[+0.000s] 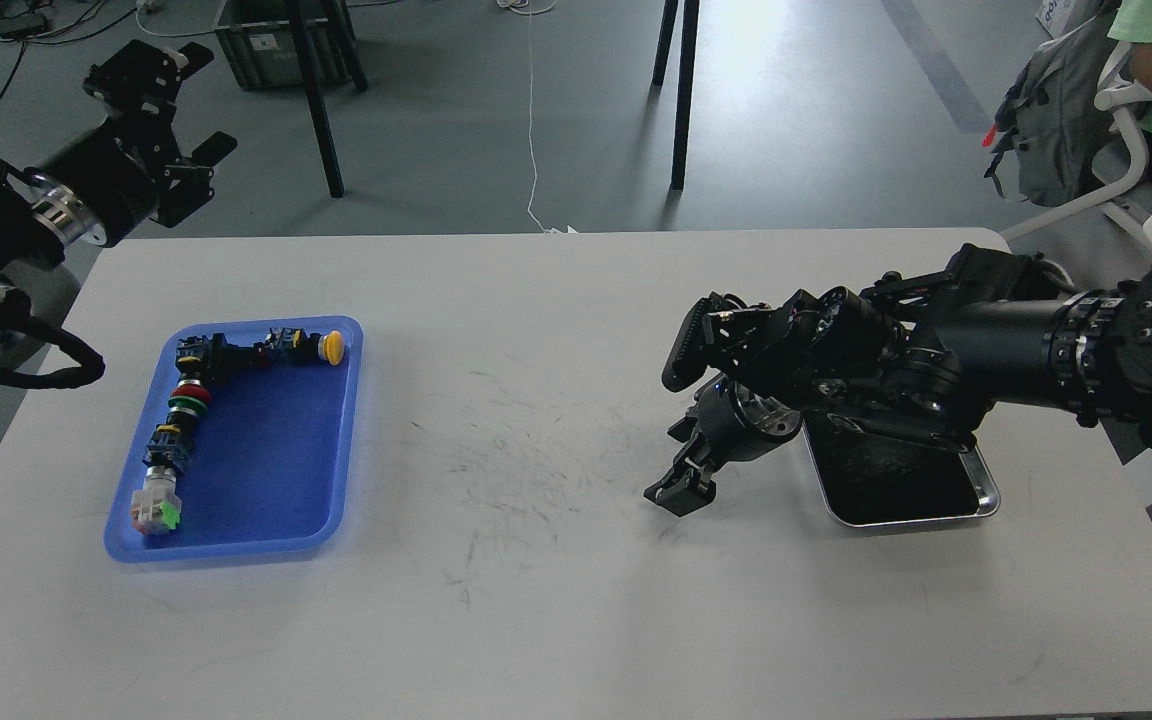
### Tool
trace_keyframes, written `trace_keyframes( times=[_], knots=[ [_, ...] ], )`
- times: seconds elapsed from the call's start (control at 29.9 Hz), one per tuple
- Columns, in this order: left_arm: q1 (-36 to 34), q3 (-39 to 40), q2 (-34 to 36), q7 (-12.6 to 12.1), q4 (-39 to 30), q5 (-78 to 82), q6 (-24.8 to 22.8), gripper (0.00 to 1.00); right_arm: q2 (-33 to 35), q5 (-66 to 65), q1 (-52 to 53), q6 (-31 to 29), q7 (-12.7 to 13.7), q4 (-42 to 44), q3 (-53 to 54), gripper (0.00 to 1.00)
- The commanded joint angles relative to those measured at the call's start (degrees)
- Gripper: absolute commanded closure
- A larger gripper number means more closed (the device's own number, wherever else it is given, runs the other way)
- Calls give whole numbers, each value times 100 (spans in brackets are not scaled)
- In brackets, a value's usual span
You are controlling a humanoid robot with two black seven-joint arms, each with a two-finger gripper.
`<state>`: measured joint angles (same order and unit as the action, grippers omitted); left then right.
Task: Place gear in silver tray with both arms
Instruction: 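Reach the right gripper down toward the black gear on the table, then close the right gripper on the black gear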
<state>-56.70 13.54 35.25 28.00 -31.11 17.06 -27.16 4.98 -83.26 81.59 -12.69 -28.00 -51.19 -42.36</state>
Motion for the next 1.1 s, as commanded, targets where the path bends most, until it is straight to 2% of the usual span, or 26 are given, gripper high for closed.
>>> trace_keyframes(
  times=[0.0,0.37,0.47,0.7,0.8,0.87,1.07],
  knots=[
    [28,0,0,0,8,-9,8,1,-5,-6,-2,4,0,13,-149,22],
    [81,0,-18,0,105,-18,9,2,-84,-15,-11,-5,0,83,-185,39],
    [81,0,-18,0,105,-18,9,1,-93,-23,-11,-5,0,118,-185,50],
    [89,-9,-18,0,105,-18,0,1,-120,-146,-2,-5,0,119,-229,61],
    [89,-9,-9,0,105,-18,0,1,-120,-164,-2,-5,0,119,-246,70],
    [98,-9,-9,0,113,-18,0,2,-120,-182,-2,-5,0,119,-255,73],
    [168,-9,0,0,114,-18,-9,1,-120,-182,-2,-5,0,119,-255,94]
  ],
)
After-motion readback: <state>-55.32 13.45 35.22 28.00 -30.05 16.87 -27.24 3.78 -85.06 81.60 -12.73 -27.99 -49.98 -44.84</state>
